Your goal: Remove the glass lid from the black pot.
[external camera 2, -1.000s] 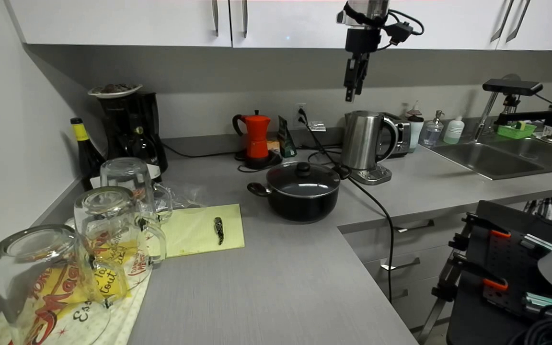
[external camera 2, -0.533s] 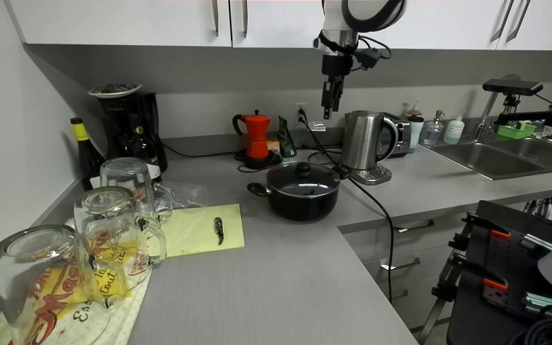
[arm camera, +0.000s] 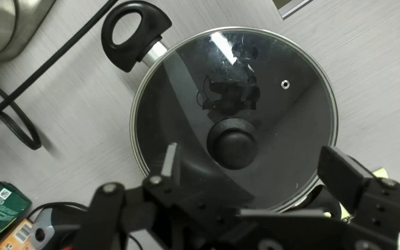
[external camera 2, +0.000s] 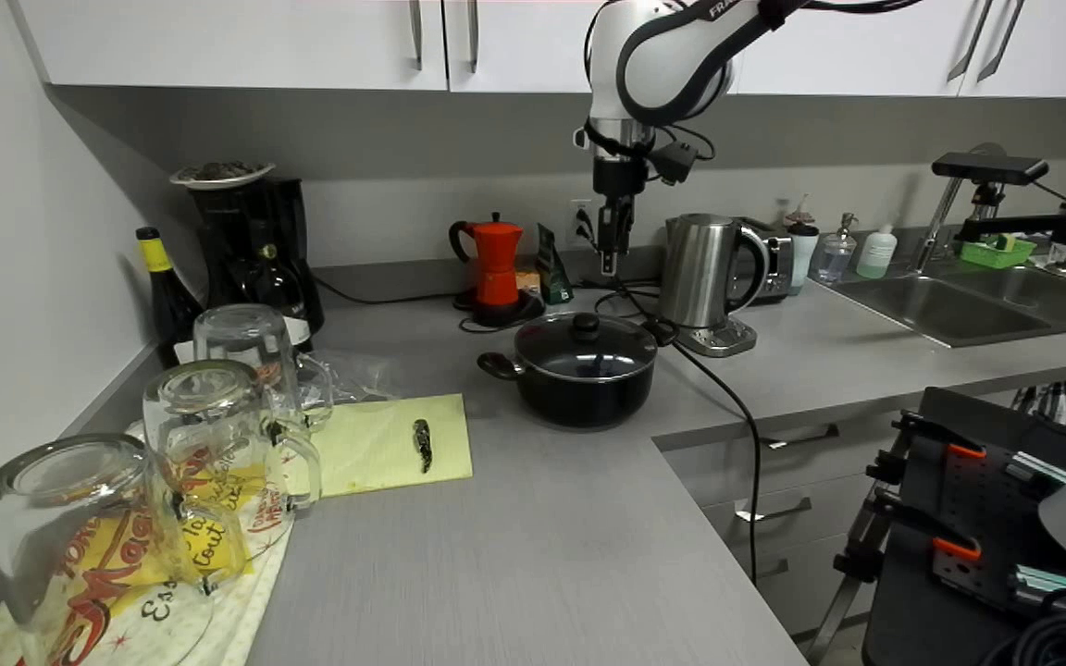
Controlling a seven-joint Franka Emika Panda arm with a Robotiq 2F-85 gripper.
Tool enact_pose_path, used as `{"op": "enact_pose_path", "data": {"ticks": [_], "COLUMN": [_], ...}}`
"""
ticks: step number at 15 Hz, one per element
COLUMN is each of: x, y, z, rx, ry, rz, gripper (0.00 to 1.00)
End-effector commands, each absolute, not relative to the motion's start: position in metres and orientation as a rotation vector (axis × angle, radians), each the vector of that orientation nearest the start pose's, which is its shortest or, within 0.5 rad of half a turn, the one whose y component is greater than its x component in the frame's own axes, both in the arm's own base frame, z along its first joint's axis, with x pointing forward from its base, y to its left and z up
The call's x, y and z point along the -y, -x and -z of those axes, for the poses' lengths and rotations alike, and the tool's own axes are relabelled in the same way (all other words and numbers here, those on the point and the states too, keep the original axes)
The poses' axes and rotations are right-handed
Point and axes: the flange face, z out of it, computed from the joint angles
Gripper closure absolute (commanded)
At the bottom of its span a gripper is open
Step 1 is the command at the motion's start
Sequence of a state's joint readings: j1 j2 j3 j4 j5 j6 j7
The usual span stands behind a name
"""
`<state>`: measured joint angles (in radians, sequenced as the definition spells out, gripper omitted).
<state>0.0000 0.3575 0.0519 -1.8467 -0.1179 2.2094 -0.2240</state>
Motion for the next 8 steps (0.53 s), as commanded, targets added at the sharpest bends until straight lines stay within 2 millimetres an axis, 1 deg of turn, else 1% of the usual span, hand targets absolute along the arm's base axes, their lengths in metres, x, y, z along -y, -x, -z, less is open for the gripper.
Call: {"op": "enact_pose_path", "data": {"ticks": [1, 4, 8], "x": [-0.03, -0.032, -0.036], "y": [-0.653, -0.66, -0.667], "z": [-0.31, -0.292, -0.274], "rx": [0.643, 0.702, 0.775], "ry": [3.139, 3.117, 3.081], "rz": [-0.002, -0.019, -0.035], "gripper": [0.0, 0.0, 0.0]}}
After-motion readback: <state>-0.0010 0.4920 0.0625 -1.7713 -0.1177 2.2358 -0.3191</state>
